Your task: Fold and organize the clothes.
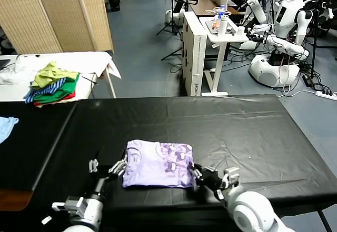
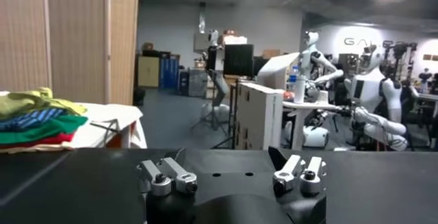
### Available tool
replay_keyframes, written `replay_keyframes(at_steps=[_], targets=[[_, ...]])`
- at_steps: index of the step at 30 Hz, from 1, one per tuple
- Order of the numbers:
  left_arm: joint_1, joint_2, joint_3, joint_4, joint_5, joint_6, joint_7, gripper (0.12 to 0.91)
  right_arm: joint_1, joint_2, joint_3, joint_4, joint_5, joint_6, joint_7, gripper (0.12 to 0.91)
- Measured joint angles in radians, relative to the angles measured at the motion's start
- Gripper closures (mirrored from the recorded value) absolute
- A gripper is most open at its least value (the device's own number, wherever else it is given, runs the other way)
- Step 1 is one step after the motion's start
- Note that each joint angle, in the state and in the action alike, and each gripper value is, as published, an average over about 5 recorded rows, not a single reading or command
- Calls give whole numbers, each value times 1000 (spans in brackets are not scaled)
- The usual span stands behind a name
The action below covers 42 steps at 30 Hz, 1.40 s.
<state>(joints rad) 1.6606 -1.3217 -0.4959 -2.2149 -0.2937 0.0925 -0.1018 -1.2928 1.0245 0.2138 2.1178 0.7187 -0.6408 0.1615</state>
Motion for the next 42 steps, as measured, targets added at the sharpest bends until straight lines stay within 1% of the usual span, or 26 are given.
replay_keyframes(at_steps=[2,3,4,5,6,8,10,13,17,21,26,29,32,36,42], targets=[[6,4,-1,2,-7,-11,-1,123,-10,-17,22,16,0,-4,-5,563],[10,4,-2,4,-6,-22,-1,123,-17,-25,33,26,0,-5,-7,487],[13,5,-3,6,-4,-35,-1,123,-23,-34,44,35,0,-5,-9,430],[18,5,-4,8,-1,-46,-1,123,-30,-41,55,43,0,-2,-10,392],[23,6,-6,9,2,-55,-1,123,-37,-48,66,52,-1,3,-11,320],[37,7,-7,6,5,-52,-8,123,-53,-60,89,69,-9,23,-13,226],[53,12,-6,-2,4,-33,-19,123,-71,-70,111,86,-22,51,-13,142],[87,18,-7,-23,7,-11,-31,123,-107,-85,141,105,-49,109,0,121],[150,16,-15,-56,10,-3,-42,123,-188,-102,174,117,-104,232,18,119],[212,10,-27,-87,9,0,-51,123,-289,-104,214,138,-155,349,17,118],[280,14,-49,-122,-8,-1,-50,123,-411,-104,278,181,-211,448,21,118],[316,19,-65,-143,-23,1,-46,123,-484,-104,316,206,-222,482,32,118],[347,19,-76,-163,-28,8,-45,123,-564,-97,353,232,-231,499,43,118],[376,19,-86,-182,-27,14,-45,123,-662,-82,389,262,-237,501,53,118],[385,24,-93,-188,-28,21,-46,123,-761,-60,405,293,-246,491,63,118]])
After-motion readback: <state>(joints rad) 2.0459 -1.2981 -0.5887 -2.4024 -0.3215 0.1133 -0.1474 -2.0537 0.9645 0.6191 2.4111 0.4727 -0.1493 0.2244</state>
